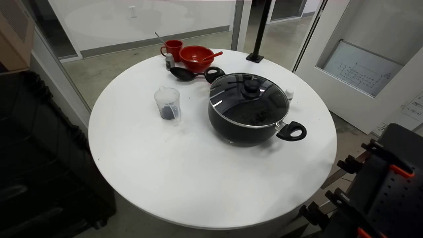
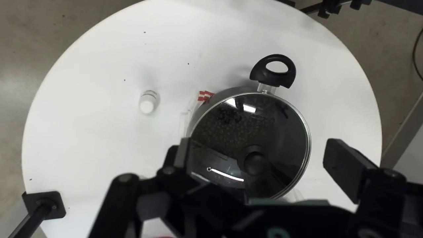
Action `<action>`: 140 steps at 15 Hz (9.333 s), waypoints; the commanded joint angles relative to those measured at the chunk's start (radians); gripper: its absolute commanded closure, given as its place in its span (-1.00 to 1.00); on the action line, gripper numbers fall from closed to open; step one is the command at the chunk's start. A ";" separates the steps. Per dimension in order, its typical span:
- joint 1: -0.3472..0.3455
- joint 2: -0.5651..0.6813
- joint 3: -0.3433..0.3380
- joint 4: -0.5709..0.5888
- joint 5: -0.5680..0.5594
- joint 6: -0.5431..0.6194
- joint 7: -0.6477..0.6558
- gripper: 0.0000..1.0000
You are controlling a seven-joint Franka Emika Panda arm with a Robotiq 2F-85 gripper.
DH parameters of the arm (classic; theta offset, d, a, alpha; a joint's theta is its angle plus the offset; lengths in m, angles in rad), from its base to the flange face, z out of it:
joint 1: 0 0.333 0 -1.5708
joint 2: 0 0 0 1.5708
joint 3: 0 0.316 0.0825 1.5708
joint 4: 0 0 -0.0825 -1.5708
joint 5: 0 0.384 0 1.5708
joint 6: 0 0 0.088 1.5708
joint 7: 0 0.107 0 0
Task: Move the plastic bottle to the left side of the table.
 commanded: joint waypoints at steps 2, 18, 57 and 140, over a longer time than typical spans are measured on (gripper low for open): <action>-0.030 0.040 0.026 -0.036 -0.076 0.301 -0.023 -1.00; -0.151 0.588 0.084 0.140 0.082 0.529 -0.146 -1.00; -0.315 0.979 0.227 0.283 -0.046 0.715 -0.129 0.78; 0.276 1.034 0.455 0.523 -0.404 0.391 0.068 0.80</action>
